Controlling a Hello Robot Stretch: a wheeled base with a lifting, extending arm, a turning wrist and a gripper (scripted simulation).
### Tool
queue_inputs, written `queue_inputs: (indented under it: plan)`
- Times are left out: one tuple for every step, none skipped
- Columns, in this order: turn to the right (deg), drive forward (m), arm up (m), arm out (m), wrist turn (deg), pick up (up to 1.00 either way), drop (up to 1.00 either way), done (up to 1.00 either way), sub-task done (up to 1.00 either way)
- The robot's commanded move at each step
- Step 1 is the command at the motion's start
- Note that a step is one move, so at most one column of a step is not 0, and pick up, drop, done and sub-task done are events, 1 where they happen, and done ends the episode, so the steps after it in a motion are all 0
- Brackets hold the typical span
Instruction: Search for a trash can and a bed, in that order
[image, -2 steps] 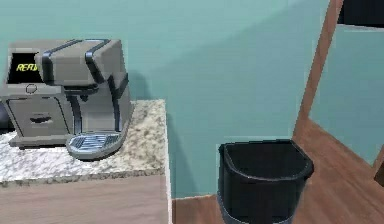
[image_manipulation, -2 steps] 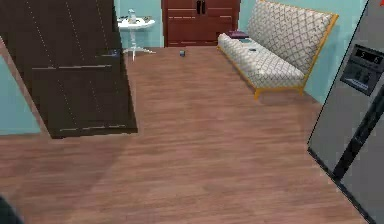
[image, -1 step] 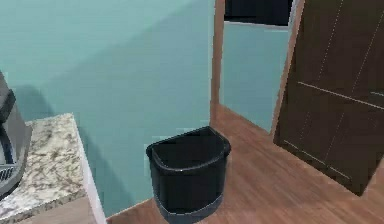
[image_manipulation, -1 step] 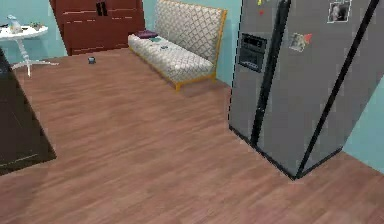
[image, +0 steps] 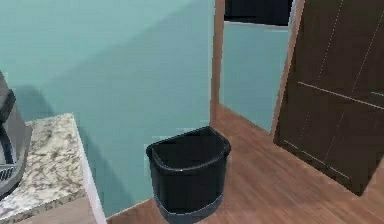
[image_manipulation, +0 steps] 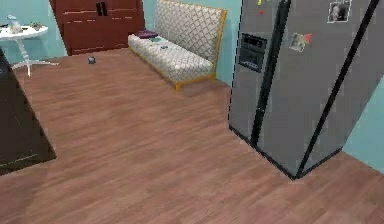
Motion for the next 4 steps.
queue_inputs:
  plan:
    - [45.0, 0.00, 0.00, 0.00, 0.0, 0.00, 0.00, 0.00, 0.00]
    - [45.0, 0.00, 0.00, 0.00, 0.0, 0.00, 0.00, 0.00, 0.00]
    - [45.0, 0.00, 0.00, 0.00, 0.0, 0.00, 0.00, 0.00, 0.00]
    - [24.0, 0.00, 0.00, 0.00, 0.0, 0.00, 0.00, 0.00, 0.00]
